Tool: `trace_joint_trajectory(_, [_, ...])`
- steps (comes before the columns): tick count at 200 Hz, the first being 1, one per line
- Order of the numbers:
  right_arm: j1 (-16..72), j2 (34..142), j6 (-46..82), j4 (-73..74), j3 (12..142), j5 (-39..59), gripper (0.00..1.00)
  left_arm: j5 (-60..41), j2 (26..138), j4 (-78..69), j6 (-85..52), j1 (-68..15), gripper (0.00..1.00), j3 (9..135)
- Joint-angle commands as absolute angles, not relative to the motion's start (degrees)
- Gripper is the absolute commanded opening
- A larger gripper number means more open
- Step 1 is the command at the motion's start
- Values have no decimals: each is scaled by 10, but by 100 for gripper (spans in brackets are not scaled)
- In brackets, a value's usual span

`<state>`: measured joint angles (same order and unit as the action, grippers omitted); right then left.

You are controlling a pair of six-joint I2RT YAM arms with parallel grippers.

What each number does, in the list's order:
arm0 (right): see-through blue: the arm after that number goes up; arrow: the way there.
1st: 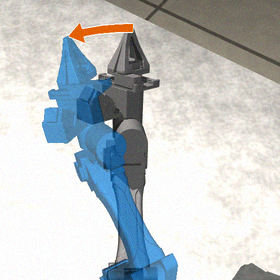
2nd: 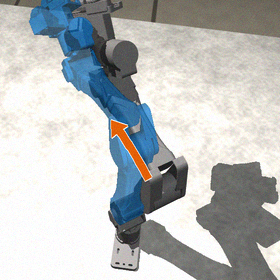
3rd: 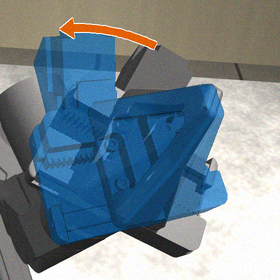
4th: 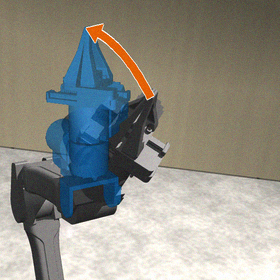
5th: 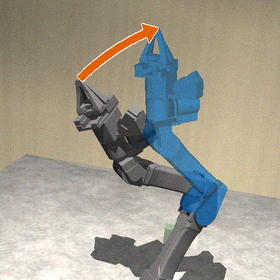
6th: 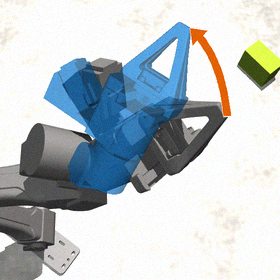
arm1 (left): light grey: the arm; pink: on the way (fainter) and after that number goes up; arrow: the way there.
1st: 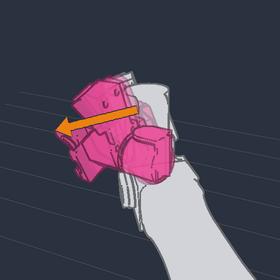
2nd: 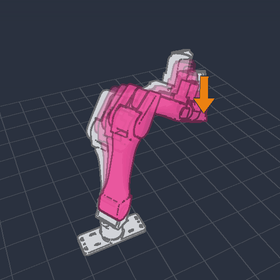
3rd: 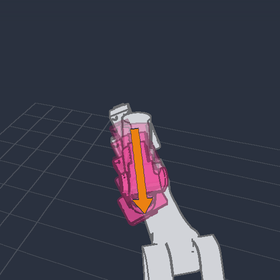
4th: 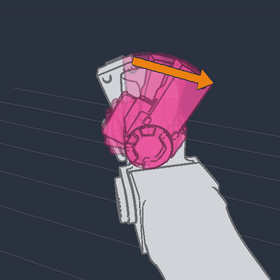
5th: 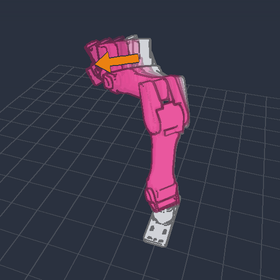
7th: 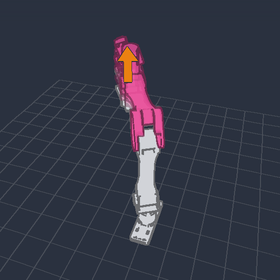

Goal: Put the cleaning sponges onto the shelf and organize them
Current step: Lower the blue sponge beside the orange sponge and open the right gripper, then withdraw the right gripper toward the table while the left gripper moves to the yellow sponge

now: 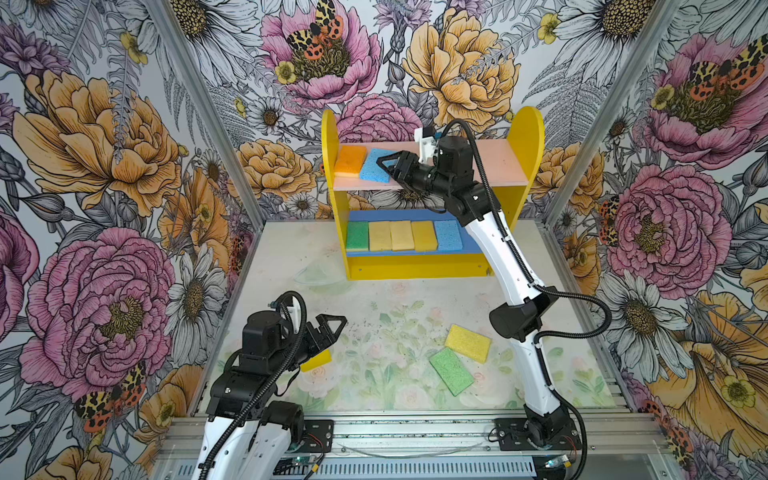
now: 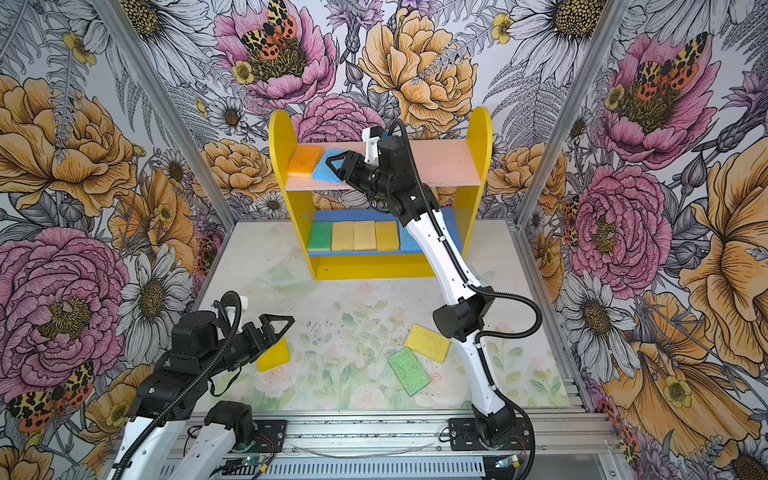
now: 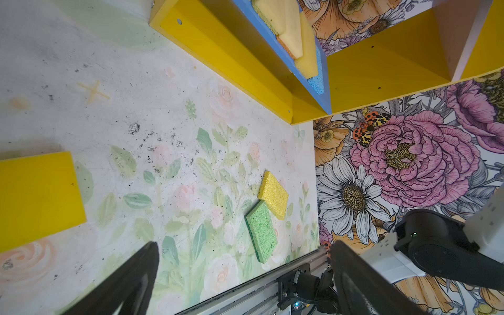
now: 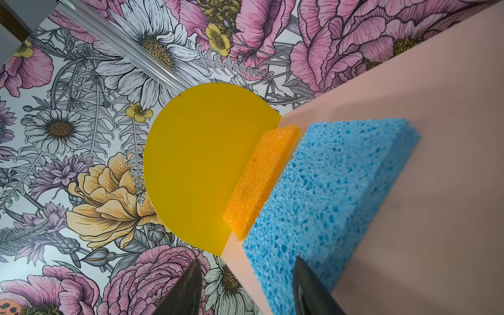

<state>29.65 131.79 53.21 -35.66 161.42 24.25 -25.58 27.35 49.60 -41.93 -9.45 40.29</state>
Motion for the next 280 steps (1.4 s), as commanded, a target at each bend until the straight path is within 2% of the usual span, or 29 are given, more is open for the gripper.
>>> trace_joint_trajectory(1, [291,1335,534,-359,1622,225,55,-257,266,501,-406,-94,99,416])
trace_joint_trajectory(27, [298,1294,487,-361,1604,185,55,-250,275,500,-406,-94,99,424])
trace_joint_trajectory(64, [302,1215,387,-370,1515,97,58,-248,291,501,-401,-94,99,440])
trace_joint_trajectory(138, [317,1203,297,-396,1517,77,66,-224,311,513,-406,-87,99,478])
trace_joint_trajectory(186, [349,1174,233,-395,1491,115,69,-185,309,538,-425,-86,99,492])
trace_joint_trajectory(238, [417,1030,177,-384,1267,96,71,-105,287,602,-483,-85,99,471])
trace_joint_trajectory(280, [437,857,218,-272,939,99,72,-68,279,650,-562,-77,99,437])
